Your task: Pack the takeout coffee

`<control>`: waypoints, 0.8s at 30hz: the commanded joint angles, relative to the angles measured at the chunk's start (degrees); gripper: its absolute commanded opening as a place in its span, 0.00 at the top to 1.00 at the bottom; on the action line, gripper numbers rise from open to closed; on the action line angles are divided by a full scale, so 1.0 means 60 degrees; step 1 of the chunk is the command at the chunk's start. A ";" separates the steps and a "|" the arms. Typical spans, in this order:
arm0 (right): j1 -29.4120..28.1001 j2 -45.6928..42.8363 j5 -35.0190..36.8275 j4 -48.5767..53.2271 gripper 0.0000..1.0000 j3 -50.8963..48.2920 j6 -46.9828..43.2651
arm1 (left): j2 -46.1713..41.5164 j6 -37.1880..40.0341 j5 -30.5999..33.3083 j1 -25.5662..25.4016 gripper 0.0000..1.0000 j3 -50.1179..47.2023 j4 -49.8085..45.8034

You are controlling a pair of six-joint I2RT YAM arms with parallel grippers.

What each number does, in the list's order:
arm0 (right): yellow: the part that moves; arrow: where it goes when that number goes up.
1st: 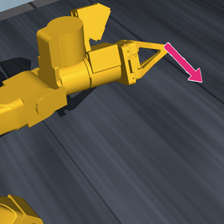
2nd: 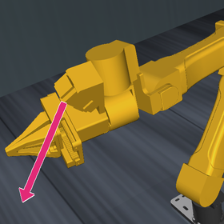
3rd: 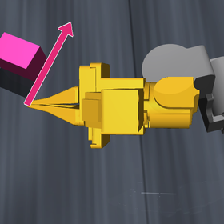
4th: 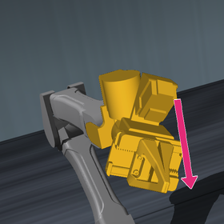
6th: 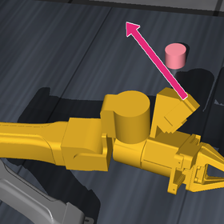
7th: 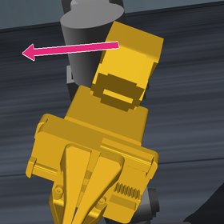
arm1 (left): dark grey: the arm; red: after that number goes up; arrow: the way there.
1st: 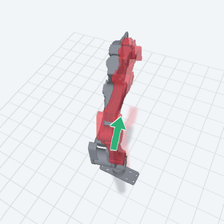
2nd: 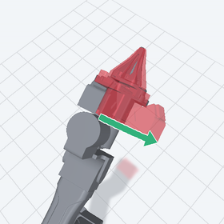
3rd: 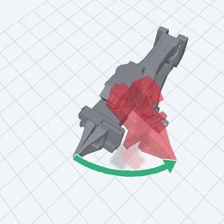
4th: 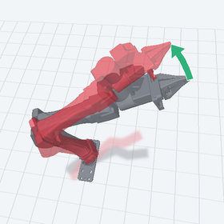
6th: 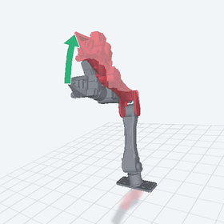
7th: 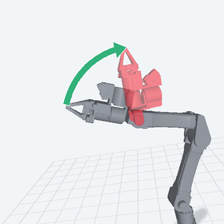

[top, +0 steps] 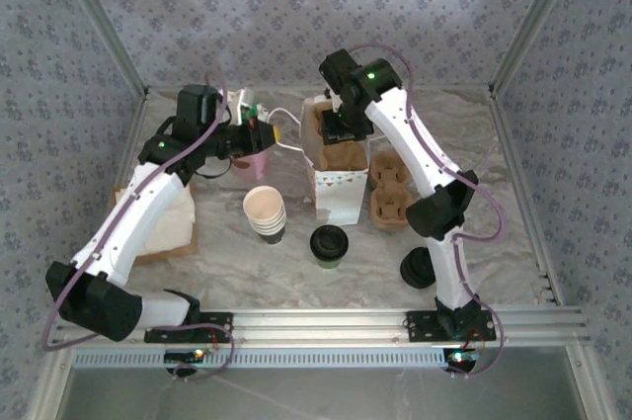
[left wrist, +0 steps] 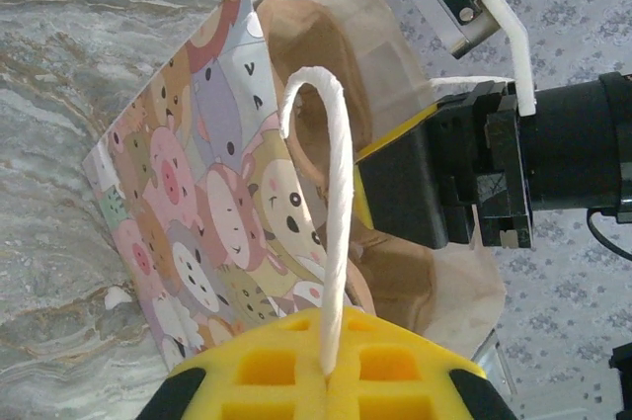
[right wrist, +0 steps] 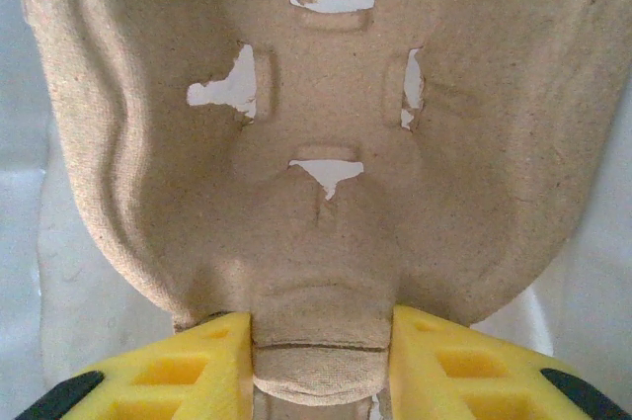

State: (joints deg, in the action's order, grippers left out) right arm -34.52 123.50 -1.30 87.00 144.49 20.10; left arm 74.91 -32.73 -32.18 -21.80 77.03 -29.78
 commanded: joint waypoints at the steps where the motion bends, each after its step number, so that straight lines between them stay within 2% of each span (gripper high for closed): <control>1: -0.0185 0.0452 0.0523 0.0631 0.61 0.0670 0.0158 | -0.0187 -0.0082 0.0138 -0.0114 1.00 -0.0019 0.0305; 11: -0.0450 0.0695 0.1335 0.1032 0.62 0.0800 0.0012 | 0.0001 -0.0060 0.0204 -0.0297 0.97 0.0087 0.0374; 24: -0.0714 0.1064 0.1769 0.1304 0.61 0.0779 -0.0134 | 0.0154 0.0029 0.0427 -0.0496 0.96 0.0181 0.0305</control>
State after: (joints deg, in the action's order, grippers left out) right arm -38.24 128.70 7.14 91.90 147.59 19.86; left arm 75.55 -32.69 -30.35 -24.38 76.90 -29.58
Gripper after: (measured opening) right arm 0.388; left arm 0.043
